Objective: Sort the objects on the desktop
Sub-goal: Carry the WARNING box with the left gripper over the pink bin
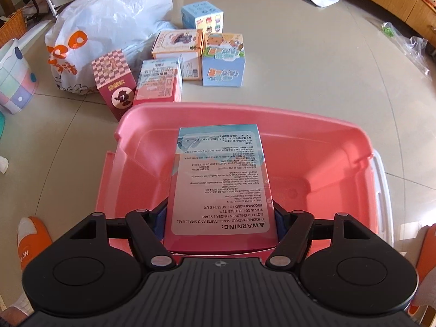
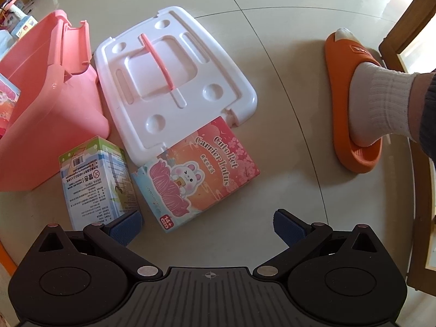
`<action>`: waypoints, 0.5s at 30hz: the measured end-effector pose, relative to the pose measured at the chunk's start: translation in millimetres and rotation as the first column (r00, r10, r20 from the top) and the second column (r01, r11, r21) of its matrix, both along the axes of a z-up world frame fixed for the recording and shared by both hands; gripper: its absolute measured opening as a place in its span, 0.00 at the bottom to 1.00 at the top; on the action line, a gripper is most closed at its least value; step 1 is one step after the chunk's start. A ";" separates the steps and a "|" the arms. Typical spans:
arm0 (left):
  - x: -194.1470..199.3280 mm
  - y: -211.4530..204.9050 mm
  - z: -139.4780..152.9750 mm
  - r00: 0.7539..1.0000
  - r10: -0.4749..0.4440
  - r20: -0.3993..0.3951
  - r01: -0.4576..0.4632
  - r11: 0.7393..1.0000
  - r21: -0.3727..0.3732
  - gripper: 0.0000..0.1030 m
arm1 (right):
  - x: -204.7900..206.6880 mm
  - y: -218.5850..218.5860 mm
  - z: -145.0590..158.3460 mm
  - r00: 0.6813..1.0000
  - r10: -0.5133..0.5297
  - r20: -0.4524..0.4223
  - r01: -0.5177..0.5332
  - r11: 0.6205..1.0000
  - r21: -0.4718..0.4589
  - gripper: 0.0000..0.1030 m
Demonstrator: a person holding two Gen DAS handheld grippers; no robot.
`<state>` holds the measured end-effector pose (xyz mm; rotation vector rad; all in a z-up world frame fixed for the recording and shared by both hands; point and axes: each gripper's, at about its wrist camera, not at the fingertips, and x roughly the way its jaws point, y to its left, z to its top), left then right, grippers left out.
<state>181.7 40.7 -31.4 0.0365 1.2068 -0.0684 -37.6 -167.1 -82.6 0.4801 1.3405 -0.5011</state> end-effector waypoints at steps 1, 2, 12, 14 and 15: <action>1.8 0.5 -5.0 1.000 -0.001 -0.008 0.001 1.000 0.006 0.69 | 0.7 -0.1 -0.5 1.000 0.000 -0.002 0.000 1.000 -0.001 1.00; 3.2 1.0 -9.2 1.000 -0.003 -0.015 0.004 1.000 0.014 0.69 | 1.1 -0.2 -0.9 1.000 0.001 -0.003 -0.001 1.000 -0.002 1.00; 12.3 6.0 -44.4 0.996 -0.039 -0.078 0.044 0.997 0.060 0.69 | 9.5 4.5 -9.4 0.999 0.023 -0.023 -0.023 1.000 0.003 0.99; 13.1 1.7 -48.0 0.994 -0.071 -0.083 0.076 0.995 0.065 0.69 | 11.0 5.0 -11.2 0.999 0.022 -0.026 -0.022 1.000 0.005 1.00; 13.7 0.6 -50.1 0.993 -0.076 -0.089 0.081 0.995 0.058 0.69 | 11.7 5.4 -12.2 0.999 0.024 -0.027 -0.024 1.000 0.007 0.99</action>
